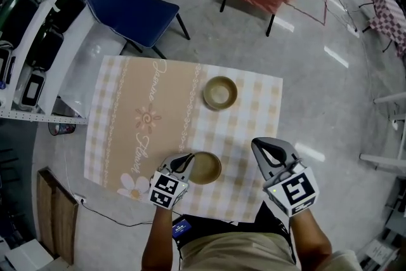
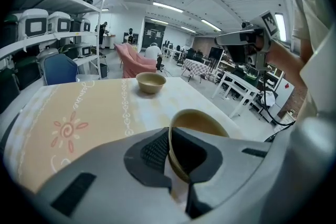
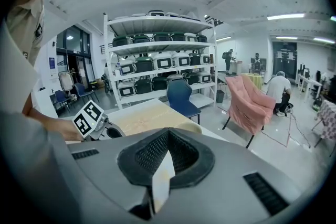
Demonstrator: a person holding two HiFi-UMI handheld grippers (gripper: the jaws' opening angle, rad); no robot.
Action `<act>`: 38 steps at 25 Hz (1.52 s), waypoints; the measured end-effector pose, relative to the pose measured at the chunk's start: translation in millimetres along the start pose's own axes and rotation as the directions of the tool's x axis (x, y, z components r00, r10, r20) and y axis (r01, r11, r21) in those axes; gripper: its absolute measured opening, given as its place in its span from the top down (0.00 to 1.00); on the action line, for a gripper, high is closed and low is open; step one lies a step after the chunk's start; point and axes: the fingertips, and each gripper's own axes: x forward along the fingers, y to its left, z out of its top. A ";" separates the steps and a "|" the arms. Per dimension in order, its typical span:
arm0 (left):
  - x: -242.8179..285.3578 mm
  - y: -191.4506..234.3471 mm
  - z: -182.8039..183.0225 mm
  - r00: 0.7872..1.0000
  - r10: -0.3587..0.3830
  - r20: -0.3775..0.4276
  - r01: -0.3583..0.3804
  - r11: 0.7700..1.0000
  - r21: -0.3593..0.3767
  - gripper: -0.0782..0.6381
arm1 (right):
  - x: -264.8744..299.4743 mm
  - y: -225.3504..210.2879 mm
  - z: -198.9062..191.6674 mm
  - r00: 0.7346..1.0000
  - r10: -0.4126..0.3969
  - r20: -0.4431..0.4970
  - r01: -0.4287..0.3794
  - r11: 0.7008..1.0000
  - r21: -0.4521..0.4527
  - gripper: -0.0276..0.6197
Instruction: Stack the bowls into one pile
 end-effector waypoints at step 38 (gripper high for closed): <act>14.6 2.4 20.5 0.999 0.014 0.030 -0.017 0.993 0.119 0.78 | 158.1 -98.7 -47.4 0.984 -0.094 -0.150 0.097 0.995 0.012 0.95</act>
